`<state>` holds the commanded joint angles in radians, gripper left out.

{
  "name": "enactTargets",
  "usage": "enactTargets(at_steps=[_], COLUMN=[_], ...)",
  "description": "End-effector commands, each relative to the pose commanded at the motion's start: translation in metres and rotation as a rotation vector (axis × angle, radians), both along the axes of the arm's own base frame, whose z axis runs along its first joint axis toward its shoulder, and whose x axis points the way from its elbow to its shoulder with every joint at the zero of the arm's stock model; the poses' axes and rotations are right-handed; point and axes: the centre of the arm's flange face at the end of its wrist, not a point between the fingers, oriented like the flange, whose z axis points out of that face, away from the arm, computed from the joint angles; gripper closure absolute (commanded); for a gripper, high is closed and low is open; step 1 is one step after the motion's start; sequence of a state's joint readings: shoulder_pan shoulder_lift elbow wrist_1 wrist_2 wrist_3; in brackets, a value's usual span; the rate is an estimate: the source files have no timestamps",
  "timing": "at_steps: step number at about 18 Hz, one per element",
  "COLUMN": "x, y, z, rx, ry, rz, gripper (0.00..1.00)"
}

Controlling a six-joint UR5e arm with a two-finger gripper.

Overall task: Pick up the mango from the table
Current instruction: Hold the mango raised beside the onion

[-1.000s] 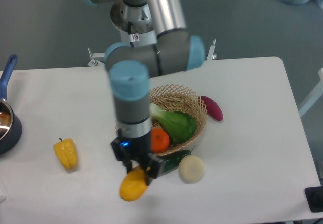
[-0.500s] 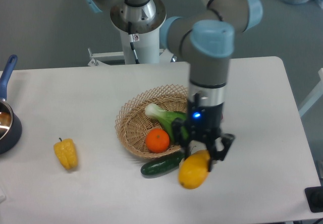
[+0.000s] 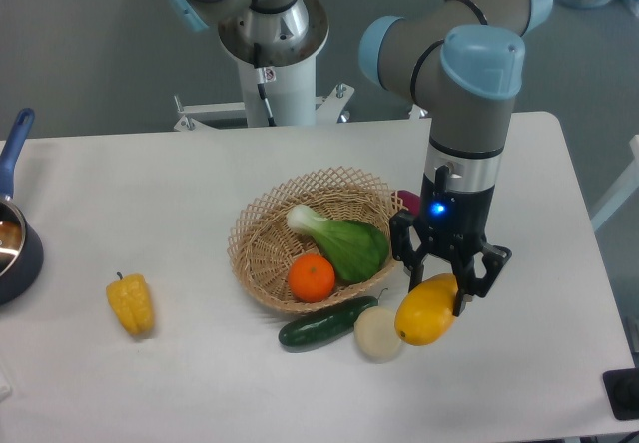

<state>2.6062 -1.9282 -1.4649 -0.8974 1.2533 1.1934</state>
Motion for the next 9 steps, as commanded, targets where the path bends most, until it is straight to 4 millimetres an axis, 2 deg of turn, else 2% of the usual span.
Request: enactTargets(at_steps=[9], x=[0.0053], y=[-0.0092], z=[-0.0037], rx=[-0.001], ry=[-0.015], rz=[0.006], gripper=[0.86])
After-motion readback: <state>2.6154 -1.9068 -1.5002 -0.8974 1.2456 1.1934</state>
